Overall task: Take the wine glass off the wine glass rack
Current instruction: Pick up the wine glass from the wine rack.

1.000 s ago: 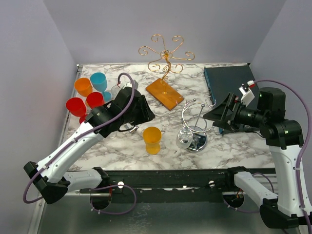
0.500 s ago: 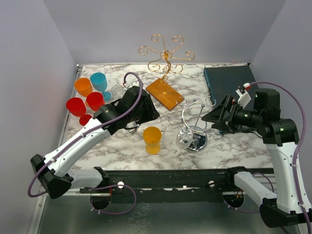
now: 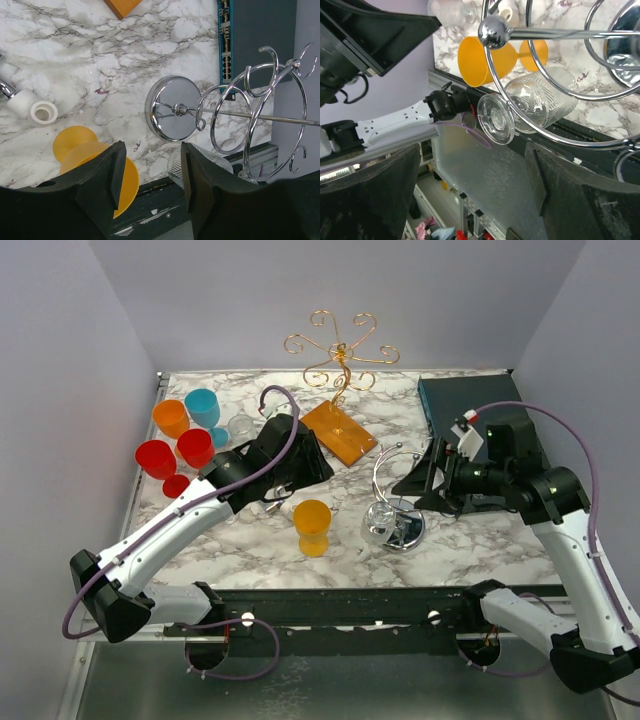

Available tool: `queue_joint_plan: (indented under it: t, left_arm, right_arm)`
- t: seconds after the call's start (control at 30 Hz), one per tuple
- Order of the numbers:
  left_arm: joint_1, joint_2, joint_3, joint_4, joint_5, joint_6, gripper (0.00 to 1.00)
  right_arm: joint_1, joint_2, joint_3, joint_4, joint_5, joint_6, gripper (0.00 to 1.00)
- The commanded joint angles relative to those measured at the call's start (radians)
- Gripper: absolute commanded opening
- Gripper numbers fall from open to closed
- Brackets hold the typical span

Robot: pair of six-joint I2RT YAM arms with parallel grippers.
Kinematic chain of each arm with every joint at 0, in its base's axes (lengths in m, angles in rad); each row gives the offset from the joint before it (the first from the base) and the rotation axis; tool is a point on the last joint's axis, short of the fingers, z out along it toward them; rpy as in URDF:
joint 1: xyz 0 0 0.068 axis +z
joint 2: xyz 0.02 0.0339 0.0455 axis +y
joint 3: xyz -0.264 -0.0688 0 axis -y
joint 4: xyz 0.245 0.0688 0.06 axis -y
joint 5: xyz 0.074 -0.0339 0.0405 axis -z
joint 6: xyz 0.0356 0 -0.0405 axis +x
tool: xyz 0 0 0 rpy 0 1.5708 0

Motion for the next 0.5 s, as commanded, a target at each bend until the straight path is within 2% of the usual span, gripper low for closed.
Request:
queue_joint_plan:
  t: [0.0, 0.47]
  left_arm:
    - [-0.006, 0.007, 0.021, 0.034, 0.022, 0.017, 0.54]
    - [-0.003, 0.012, 0.021, 0.062, 0.054, 0.028, 0.55]
  right_arm:
    - [0.107, 0.007, -0.016, 0.028, 0.138, 0.078, 0.91]
    - [0.182, -0.054, -0.155, 0.135, 0.226, 0.234, 0.64]
